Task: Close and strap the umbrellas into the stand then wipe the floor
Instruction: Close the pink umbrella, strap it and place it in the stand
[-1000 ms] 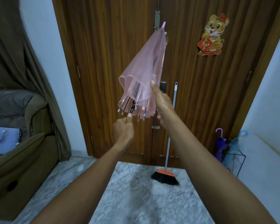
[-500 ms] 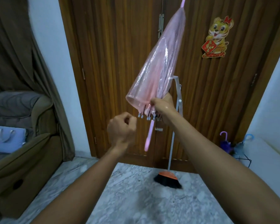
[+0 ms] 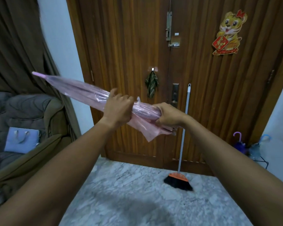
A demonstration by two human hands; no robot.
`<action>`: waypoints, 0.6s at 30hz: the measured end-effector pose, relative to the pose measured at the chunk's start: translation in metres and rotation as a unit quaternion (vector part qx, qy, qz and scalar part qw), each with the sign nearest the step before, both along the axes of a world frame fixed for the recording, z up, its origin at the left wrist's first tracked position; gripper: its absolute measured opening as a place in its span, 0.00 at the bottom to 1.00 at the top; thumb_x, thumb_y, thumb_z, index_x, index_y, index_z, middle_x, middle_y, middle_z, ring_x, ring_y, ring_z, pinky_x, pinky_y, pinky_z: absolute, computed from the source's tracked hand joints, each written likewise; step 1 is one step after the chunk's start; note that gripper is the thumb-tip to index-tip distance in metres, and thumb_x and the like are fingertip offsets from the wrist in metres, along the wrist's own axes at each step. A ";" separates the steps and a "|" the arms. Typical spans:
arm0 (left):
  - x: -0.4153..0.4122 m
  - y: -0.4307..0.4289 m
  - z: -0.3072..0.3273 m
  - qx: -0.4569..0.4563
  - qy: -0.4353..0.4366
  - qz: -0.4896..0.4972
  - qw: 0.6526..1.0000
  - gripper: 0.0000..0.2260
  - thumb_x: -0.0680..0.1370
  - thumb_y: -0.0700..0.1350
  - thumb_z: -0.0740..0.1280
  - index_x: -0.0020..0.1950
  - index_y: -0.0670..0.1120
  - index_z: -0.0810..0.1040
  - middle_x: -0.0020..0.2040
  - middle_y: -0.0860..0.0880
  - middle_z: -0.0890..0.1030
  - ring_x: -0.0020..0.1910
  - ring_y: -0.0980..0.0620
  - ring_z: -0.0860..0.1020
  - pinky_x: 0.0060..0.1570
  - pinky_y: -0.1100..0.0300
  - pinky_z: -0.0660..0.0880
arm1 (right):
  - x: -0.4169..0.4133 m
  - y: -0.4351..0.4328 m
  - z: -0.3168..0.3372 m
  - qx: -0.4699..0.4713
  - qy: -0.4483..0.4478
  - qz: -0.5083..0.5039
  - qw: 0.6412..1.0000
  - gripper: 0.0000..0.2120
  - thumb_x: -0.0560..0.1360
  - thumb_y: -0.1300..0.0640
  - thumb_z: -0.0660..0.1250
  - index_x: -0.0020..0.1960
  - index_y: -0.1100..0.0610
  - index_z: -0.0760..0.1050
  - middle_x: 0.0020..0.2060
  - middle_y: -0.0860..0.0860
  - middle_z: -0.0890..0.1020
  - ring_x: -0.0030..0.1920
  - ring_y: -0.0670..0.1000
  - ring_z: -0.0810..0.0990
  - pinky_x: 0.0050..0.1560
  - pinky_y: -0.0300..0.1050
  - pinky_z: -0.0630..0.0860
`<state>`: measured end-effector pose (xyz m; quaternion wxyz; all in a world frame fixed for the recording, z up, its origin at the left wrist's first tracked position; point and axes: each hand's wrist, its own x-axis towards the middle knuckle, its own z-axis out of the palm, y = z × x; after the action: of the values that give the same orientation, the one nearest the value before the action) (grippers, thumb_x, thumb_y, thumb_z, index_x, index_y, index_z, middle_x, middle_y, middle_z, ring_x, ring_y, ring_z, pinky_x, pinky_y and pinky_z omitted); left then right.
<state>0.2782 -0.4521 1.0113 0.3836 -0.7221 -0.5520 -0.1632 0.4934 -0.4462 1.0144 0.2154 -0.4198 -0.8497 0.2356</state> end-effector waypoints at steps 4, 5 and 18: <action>-0.002 -0.005 -0.014 0.000 -0.040 -0.003 0.999 0.12 0.72 0.54 0.75 0.46 0.47 0.80 0.44 0.48 0.85 0.46 0.45 0.82 0.51 0.48 0.72 | -0.001 0.004 0.013 -0.024 0.017 0.002 1.000 0.17 0.73 0.51 0.73 0.61 0.50 0.79 0.53 0.47 0.82 0.53 0.49 0.81 0.61 0.57 0.78; -0.001 -0.005 -0.018 0.003 -0.043 -0.002 0.999 0.12 0.72 0.53 0.75 0.47 0.46 0.80 0.45 0.47 0.85 0.46 0.45 0.82 0.51 0.48 0.72 | -0.003 0.005 0.016 -0.026 0.069 -0.017 0.997 0.16 0.74 0.46 0.71 0.59 0.50 0.80 0.53 0.46 0.81 0.54 0.48 0.80 0.62 0.57 0.77; 0.011 -0.009 -0.029 -0.015 -0.044 0.005 0.999 0.05 0.76 0.46 0.72 0.48 0.46 0.80 0.44 0.48 0.84 0.46 0.47 0.81 0.52 0.49 0.71 | -0.027 0.010 0.030 0.184 -0.082 -0.045 0.979 0.06 0.76 0.51 0.70 0.52 0.43 0.81 0.63 0.46 0.77 0.68 0.51 0.71 0.69 0.65 0.67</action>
<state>0.2889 -0.4614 0.9822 0.3489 -0.7171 -0.5742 -0.1850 0.4665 -0.4361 1.0442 0.2291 -0.4291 -0.8732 0.0304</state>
